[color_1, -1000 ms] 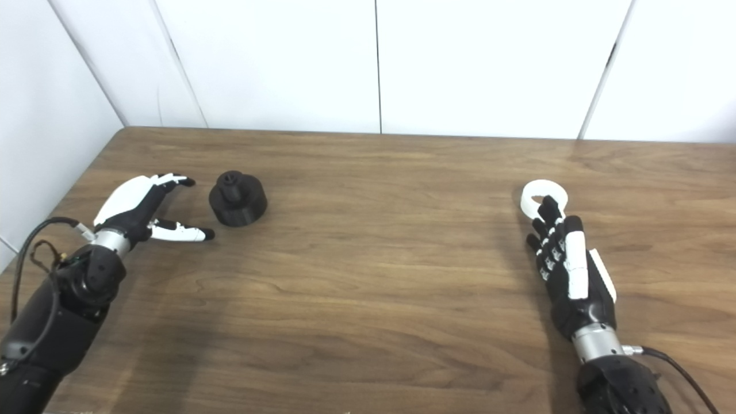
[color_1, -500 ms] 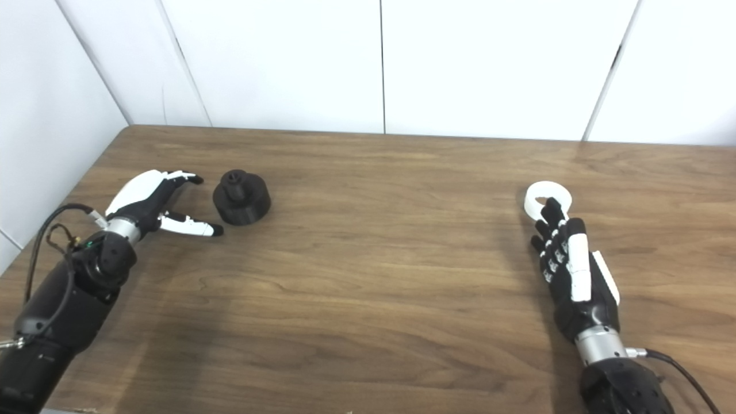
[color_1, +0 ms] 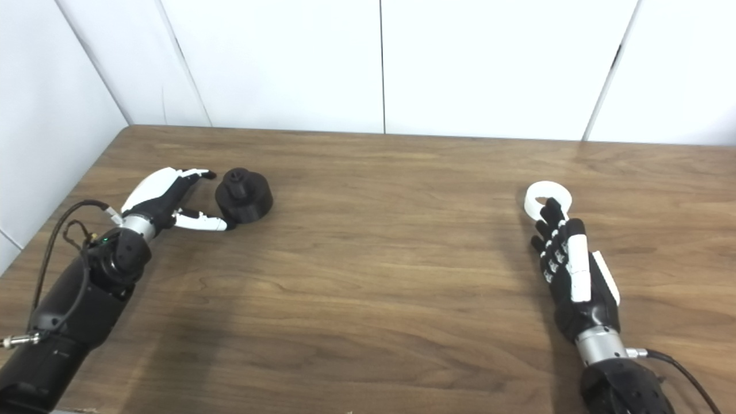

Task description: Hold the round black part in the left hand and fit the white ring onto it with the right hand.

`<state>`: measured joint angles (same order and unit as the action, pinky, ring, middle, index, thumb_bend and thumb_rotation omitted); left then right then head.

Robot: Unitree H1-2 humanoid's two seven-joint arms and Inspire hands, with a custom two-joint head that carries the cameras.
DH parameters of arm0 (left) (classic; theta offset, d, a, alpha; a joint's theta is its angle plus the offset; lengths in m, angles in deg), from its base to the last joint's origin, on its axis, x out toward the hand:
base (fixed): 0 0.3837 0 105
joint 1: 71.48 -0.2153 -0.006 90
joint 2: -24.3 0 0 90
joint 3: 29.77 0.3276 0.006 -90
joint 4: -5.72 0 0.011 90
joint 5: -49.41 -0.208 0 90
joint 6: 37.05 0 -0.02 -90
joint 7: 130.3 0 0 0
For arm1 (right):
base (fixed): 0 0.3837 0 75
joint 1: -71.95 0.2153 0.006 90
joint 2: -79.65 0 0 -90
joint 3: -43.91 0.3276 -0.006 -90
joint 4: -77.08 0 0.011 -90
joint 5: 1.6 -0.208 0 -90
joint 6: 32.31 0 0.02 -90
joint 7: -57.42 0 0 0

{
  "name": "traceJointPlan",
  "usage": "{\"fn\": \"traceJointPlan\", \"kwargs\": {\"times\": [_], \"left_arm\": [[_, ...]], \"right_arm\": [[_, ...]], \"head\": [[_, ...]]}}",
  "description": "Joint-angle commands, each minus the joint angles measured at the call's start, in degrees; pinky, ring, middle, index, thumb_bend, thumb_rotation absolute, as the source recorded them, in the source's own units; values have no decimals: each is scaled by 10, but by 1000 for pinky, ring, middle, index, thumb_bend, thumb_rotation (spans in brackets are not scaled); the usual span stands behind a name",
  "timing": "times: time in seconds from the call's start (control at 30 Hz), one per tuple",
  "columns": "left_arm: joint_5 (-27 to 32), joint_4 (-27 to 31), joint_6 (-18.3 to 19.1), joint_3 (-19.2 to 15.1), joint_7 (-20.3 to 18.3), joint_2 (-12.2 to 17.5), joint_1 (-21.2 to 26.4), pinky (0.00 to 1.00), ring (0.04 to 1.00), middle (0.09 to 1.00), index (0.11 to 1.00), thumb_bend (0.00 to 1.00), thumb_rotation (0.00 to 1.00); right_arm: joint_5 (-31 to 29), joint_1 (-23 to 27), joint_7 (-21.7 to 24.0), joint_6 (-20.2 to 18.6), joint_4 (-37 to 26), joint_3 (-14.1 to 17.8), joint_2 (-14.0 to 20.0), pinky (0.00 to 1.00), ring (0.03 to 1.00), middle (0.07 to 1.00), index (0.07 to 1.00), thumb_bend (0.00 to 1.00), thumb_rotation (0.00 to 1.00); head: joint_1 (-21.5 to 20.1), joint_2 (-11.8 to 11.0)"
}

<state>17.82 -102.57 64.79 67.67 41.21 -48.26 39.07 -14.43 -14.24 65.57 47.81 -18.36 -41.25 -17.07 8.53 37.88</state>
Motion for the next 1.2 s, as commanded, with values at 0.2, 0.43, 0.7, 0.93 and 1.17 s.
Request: {"fn": "traceJointPlan", "kwargs": {"times": [0.2, 0.43, 0.7, 0.93, 1.17], "left_arm": [[-2, 26, 5, 8, -1, -3, 38, 966, 1000, 961, 870, 998, 414], [14, 21, -5, 10, -5, -12, 42, 953, 1000, 962, 864, 1000, 421], [24, 26, -3, 11, -9, -18, 44, 957, 1000, 960, 869, 1000, 401], [15, 29, -11, 13, 3, -20, 42, 946, 1000, 930, 791, 937, 342], [12, 32, -20, 9, 21, -20, 36, 901, 977, 894, 665, 820, 192]], "right_arm": [[1, 8, 3, 17, -11, -1, 0, 1000, 1000, 995, 990, 655, 1000], [4, 5, -1, 14, -17, -3, -1, 1000, 1000, 993, 991, 659, 1000], [7, 4, 1, 15, -15, -4, -2, 1000, 1000, 989, 990, 677, 1000], [6, 3, 5, 17, -14, -5, 2, 1000, 1000, 992, 993, 691, 1000], [0, 3, 8, 13, -17, -3, 4, 1000, 1000, 991, 994, 702, 1000]], "head": [[1, 0], [-2, 2], [-4, 3], [-5, 4], [-2, 5]]}}
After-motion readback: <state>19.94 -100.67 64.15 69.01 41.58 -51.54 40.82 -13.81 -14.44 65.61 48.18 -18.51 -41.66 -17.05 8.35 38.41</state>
